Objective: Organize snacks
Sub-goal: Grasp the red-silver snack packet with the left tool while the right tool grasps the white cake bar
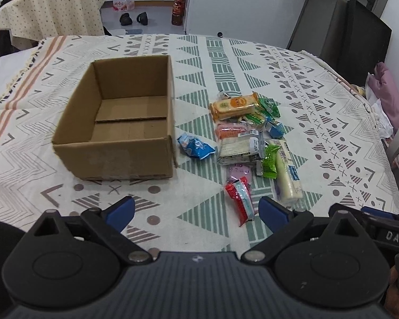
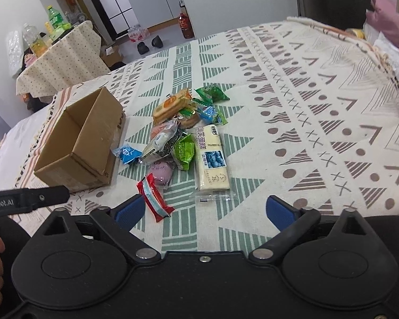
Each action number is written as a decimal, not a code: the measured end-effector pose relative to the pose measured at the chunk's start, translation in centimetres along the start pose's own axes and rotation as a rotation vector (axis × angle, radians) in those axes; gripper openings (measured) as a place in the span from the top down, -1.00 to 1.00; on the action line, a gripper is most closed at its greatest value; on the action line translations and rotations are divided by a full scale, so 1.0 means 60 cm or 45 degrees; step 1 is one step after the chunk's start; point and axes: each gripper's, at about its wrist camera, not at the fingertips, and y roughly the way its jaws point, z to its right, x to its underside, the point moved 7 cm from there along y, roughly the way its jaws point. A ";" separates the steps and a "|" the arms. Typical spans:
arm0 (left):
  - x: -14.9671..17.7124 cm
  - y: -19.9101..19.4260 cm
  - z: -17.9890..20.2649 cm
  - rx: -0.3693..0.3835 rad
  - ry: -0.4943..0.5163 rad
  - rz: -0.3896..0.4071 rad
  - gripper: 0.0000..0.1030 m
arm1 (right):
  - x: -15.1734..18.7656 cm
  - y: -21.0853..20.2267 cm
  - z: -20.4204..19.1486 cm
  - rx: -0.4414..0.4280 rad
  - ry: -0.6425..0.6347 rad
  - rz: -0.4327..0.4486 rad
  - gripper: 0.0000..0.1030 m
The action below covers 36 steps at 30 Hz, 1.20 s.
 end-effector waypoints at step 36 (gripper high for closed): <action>0.016 0.227 0.085 0.015 -0.083 -0.347 0.18 | -0.039 0.173 0.049 -0.172 0.200 -0.141 -0.13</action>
